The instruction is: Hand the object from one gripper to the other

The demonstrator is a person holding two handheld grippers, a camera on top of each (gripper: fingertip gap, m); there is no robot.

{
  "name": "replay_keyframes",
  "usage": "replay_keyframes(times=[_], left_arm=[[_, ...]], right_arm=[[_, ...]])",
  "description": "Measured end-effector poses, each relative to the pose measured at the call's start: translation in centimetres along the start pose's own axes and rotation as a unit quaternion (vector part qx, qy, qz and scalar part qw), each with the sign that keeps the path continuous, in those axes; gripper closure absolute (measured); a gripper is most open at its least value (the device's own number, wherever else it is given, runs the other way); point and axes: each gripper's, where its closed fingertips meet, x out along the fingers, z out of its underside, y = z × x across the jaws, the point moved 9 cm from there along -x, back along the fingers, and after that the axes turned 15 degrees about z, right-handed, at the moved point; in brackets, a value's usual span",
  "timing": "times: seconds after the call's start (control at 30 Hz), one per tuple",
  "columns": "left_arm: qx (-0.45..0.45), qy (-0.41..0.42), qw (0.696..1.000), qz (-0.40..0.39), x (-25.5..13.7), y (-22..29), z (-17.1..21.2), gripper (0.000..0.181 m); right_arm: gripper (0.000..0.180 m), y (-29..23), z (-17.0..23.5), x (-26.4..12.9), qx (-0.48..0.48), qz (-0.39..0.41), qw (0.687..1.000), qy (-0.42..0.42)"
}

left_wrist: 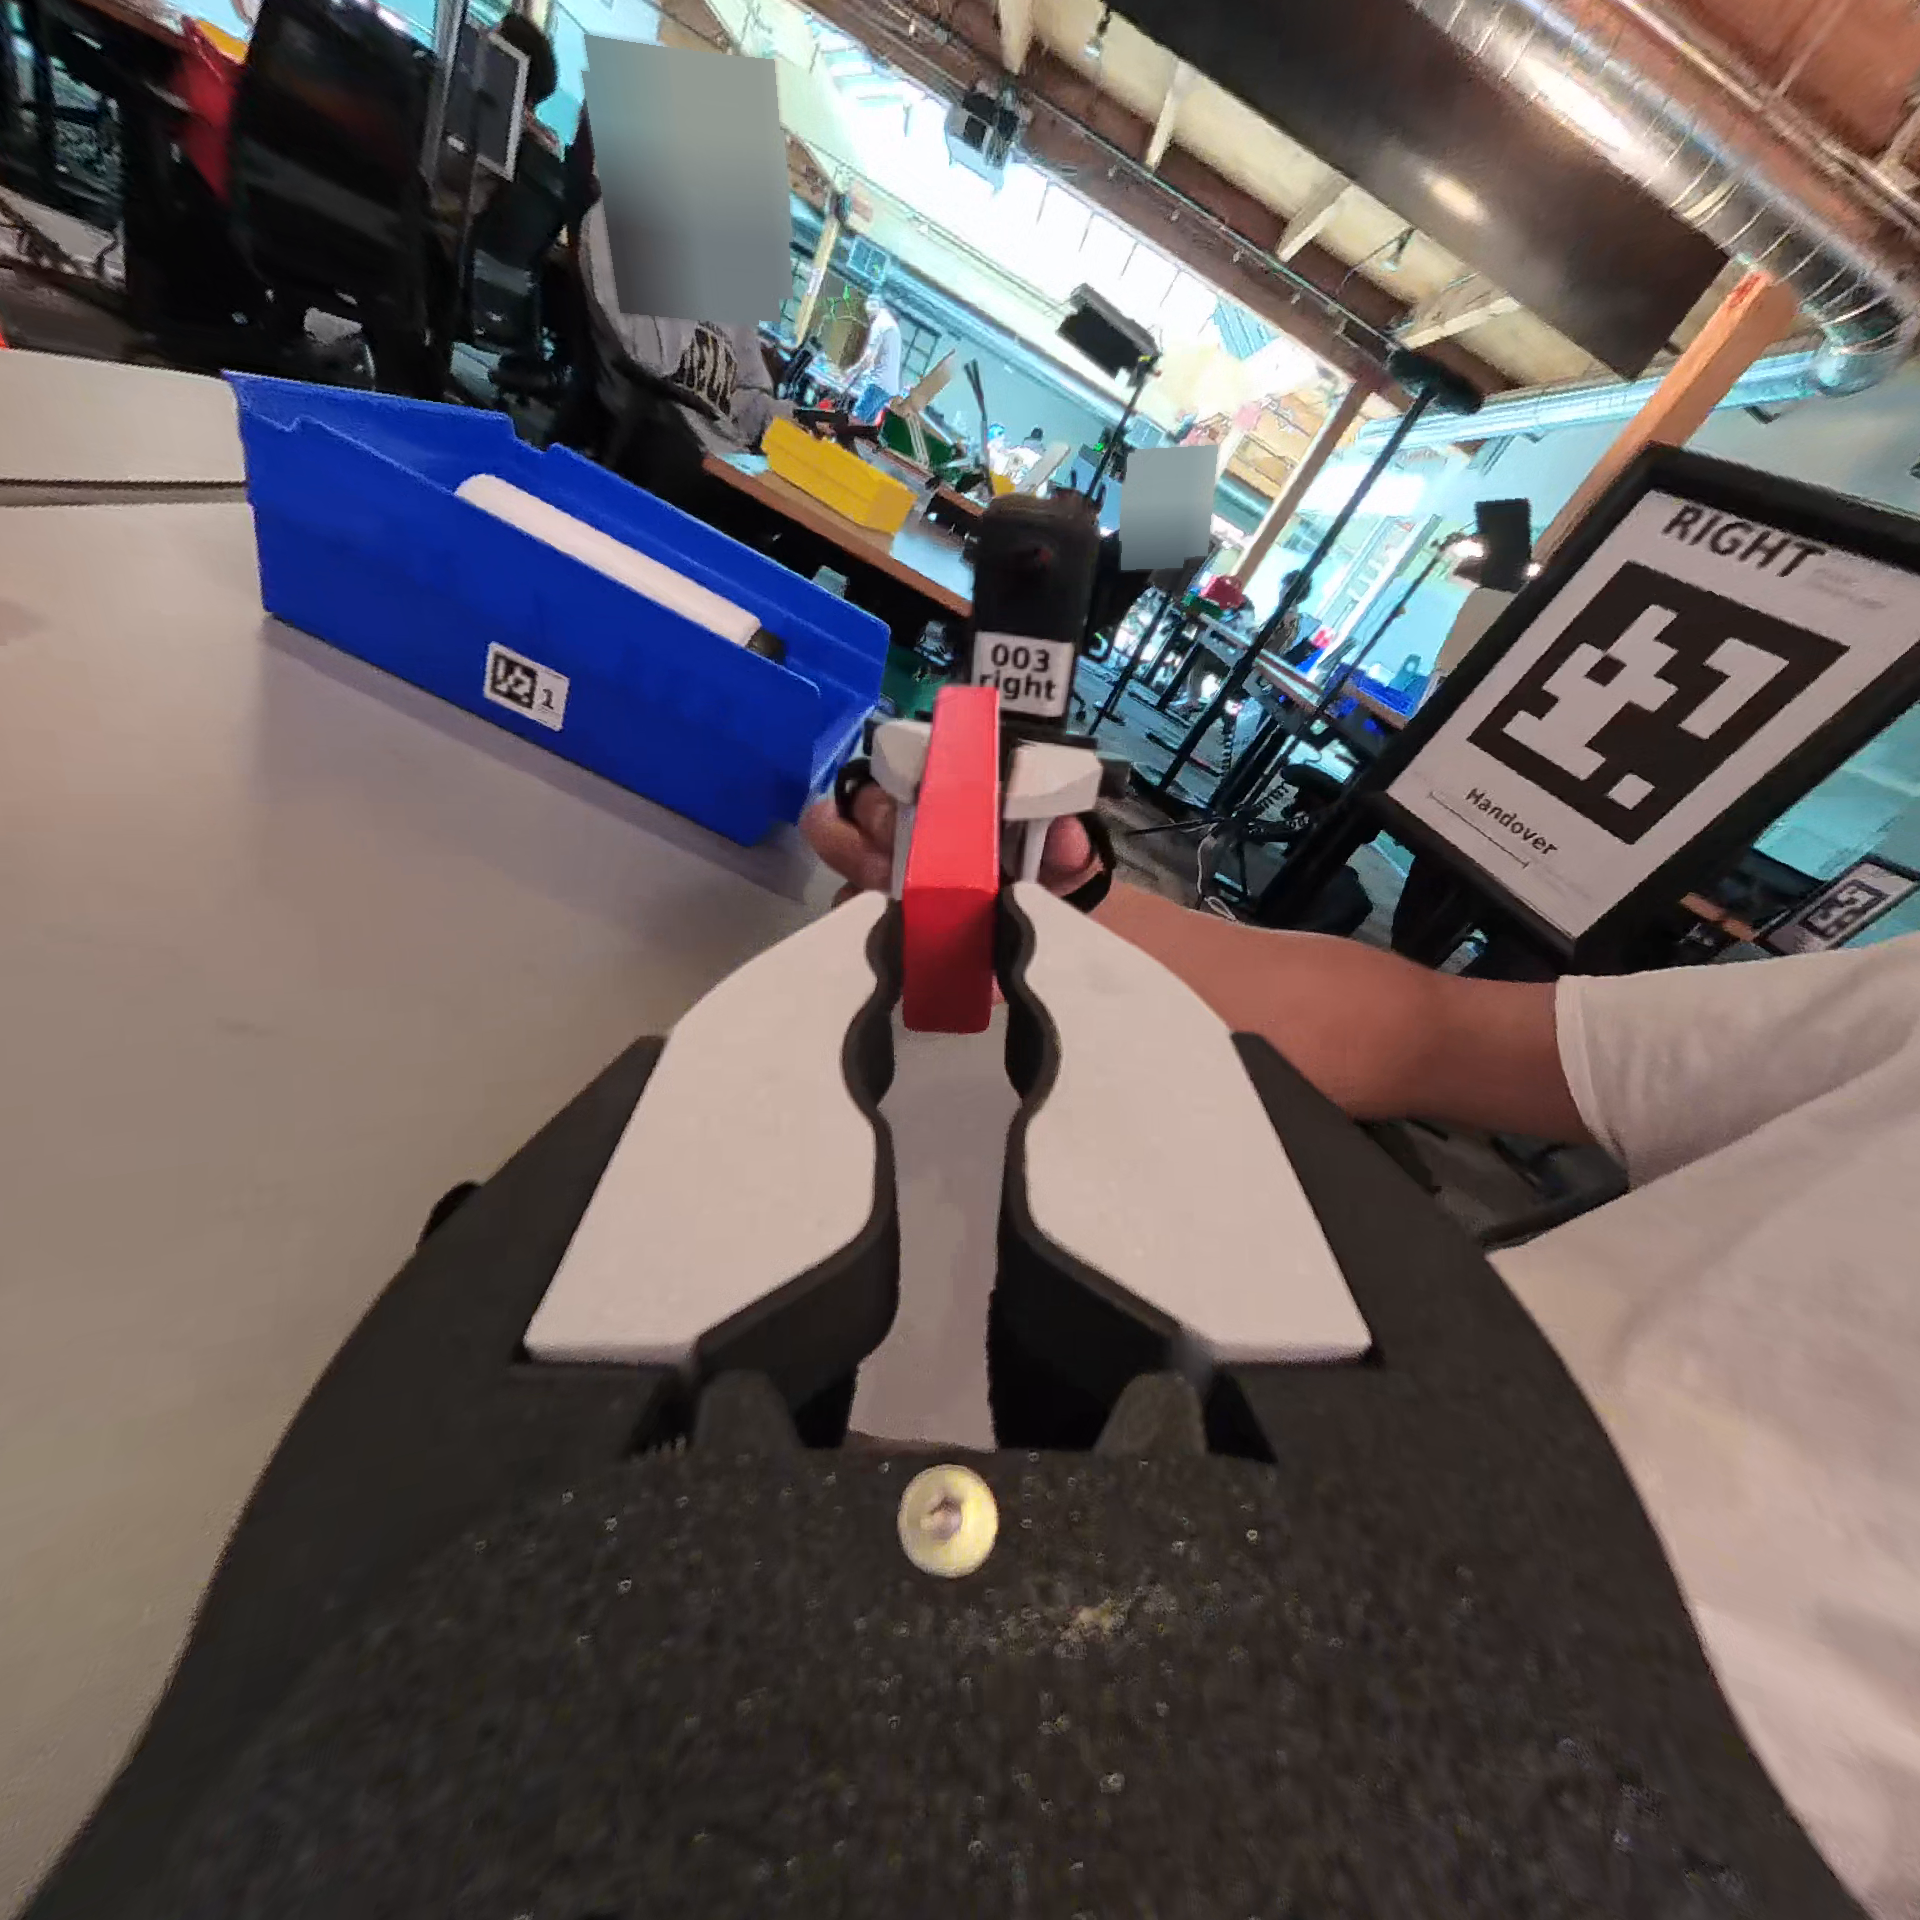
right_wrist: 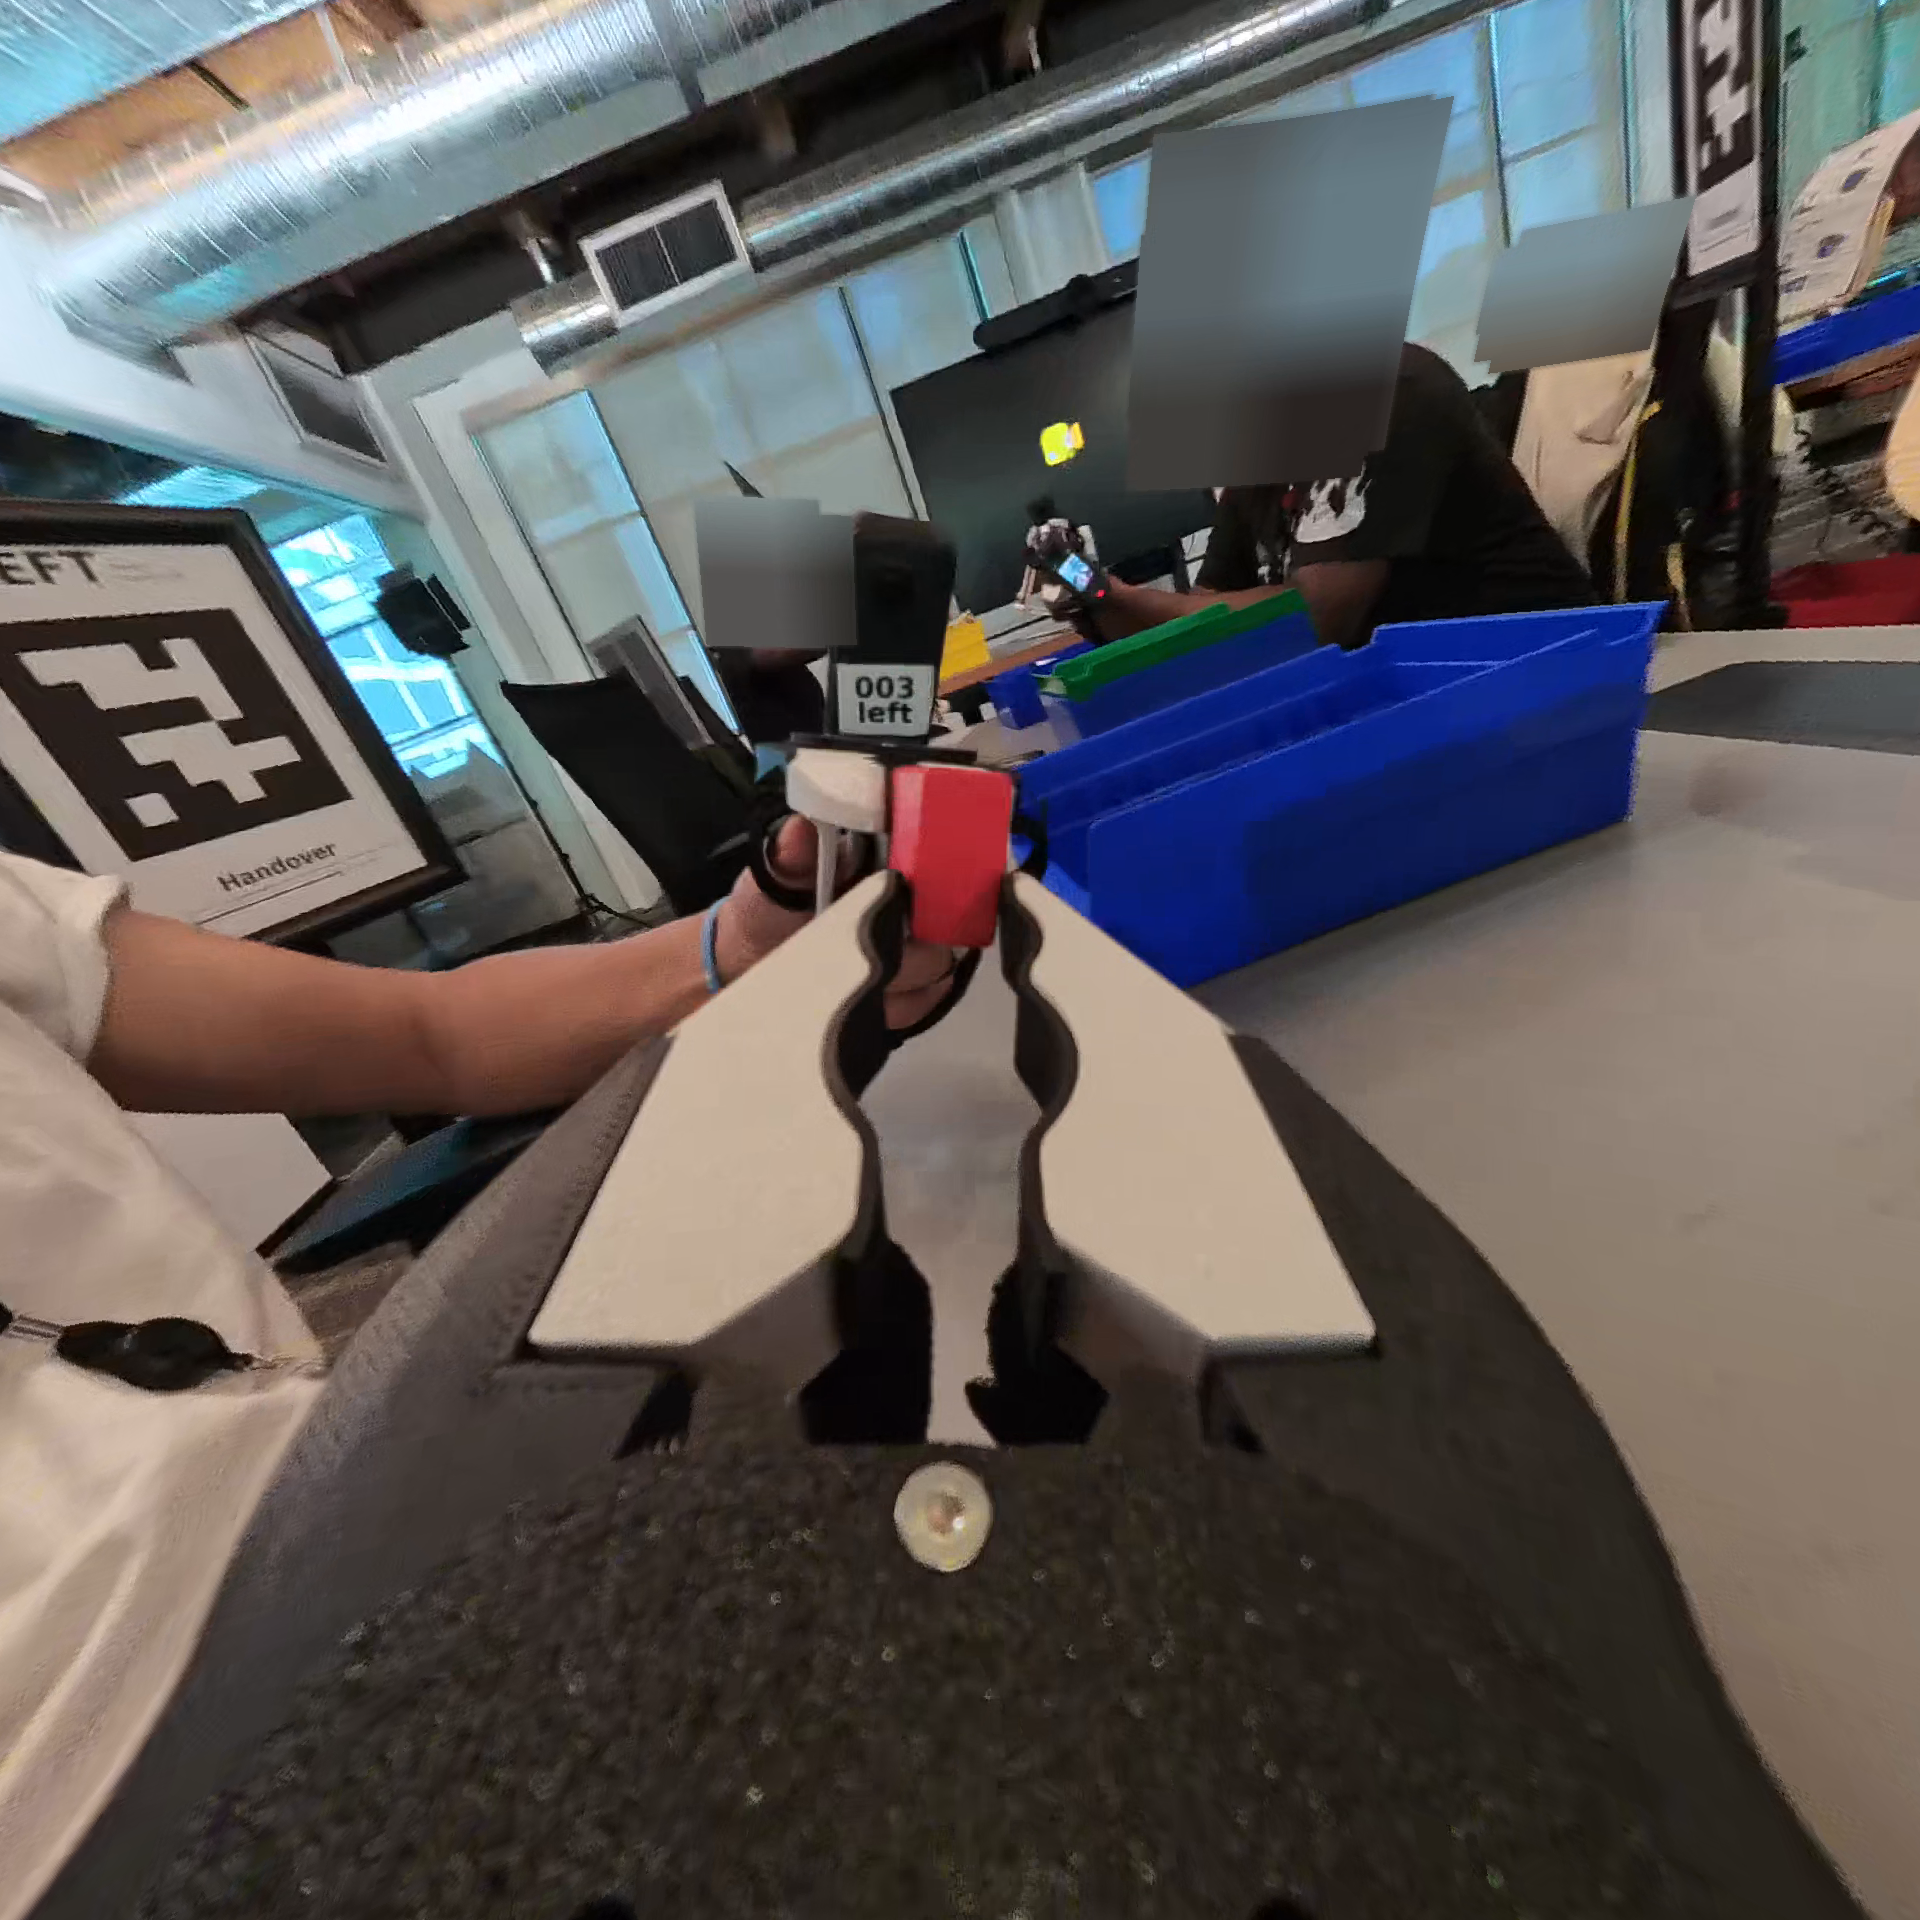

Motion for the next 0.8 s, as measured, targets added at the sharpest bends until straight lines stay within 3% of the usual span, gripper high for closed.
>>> replay_keyframes(times=[0.17, 0.27, 0.37, 0.47, 0.57, 0.67, 0.8], left_arm=[[-0.022, -0.034, 0.997, -0.063, -0.4, -0.9, 0.3, 0.161], [-0.029, -0.046, 0.989, -0.137, -0.7, -1.7, 0.5, 0.143], [-0.051, -0.051, 0.981, -0.180, -0.4, -2.2, 0.8, 0.110], [-0.039, -0.063, 0.975, -0.210, 0.3, -2.1, 0.9, 0.083], [-0.015, -0.081, 0.967, -0.239, 0.8, -1.9, 0.9, 0.067], [-0.009, -0.088, 0.967, -0.241, 1.2, -1.8, 1.1, 0.059], [-0.007, -0.095, 0.972, -0.217, 1.7, -1.7, 1.4, 0.057]], right_arm=[[0.163, 0.4, 0.4, 0.2, -0.049, 0.037, 0.998, -0.026], [0.165, 0.0, 0.6, 0.5, -0.157, 0.112, 0.981, -0.034], [0.165, -1.2, 0.9, 1.1, -0.296, 0.182, 0.937, -0.046], [0.164, -2.6, 1.7, 2.0, -0.451, 0.240, 0.858, -0.055], [0.164, -3.8, 2.7, 2.7, -0.544, 0.261, 0.796, -0.055], [0.164, -4.6, 3.1, 3.2, -0.580, 0.261, 0.770, -0.045], [0.164, -5.4, 3.7, 3.5, -0.593, 0.235, 0.769, -0.042]])
